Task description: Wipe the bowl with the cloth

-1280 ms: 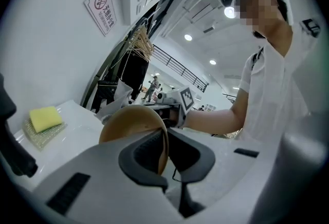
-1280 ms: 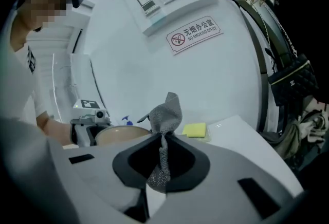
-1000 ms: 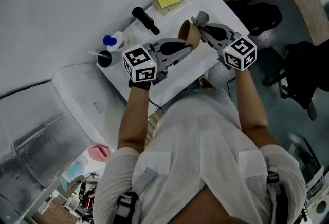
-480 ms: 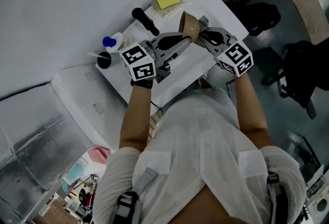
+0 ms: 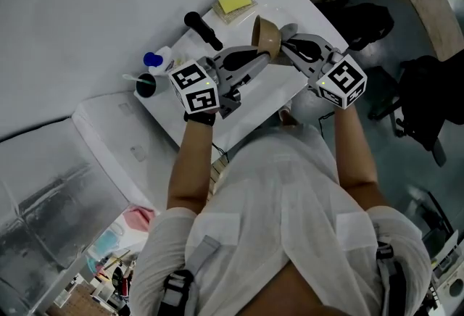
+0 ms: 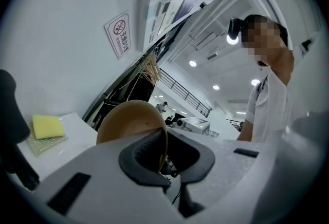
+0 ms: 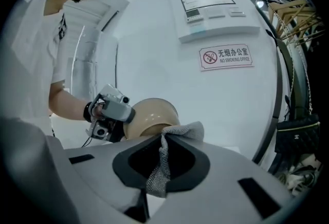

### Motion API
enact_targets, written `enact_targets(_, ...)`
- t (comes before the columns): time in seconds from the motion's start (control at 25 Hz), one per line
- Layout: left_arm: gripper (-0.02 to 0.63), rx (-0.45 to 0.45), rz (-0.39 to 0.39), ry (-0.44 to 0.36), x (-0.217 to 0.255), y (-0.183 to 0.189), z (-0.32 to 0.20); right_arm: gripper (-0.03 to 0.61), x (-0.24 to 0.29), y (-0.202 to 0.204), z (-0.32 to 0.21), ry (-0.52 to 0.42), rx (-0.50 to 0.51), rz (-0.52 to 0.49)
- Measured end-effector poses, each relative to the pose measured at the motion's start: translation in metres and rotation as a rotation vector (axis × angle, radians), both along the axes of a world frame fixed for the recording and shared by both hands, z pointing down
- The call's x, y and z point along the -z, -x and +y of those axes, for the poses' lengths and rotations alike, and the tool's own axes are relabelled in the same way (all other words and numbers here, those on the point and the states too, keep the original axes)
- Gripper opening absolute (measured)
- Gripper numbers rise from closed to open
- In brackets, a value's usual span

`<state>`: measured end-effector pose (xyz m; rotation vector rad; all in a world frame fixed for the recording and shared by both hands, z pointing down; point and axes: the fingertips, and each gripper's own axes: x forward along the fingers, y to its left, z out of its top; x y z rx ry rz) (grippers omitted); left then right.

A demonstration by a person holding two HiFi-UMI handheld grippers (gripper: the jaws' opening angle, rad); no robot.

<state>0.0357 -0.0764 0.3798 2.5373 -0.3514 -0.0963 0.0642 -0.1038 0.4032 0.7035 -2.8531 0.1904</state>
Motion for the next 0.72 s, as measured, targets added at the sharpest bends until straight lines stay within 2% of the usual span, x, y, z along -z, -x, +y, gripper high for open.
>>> enact_targets(0.2, 0.018, 0.015, 0.02, 0.001, 0.006, -0.002, 0.001, 0.041, -0.013, 0.003, 0.004, 0.006, 0.038, 0.073)
enact_targets(0.4, 0.018, 0.039, -0.052, -0.03, -0.004, -0.001, -0.005, 0.041, -0.014, 0.01, 0.023, -0.001, 0.121, 0.104)
enact_targets(0.52, 0.018, 0.019, -0.064, -0.013, -0.009, -0.002, 0.0, 0.041, -0.004, 0.003, 0.018, -0.037, 0.1, 0.095)
enact_targets(0.72, 0.02, -0.027, -0.007, 0.015, -0.002, -0.009, 0.011, 0.041, -0.004, -0.006, 0.002, -0.04, 0.051, 0.077)
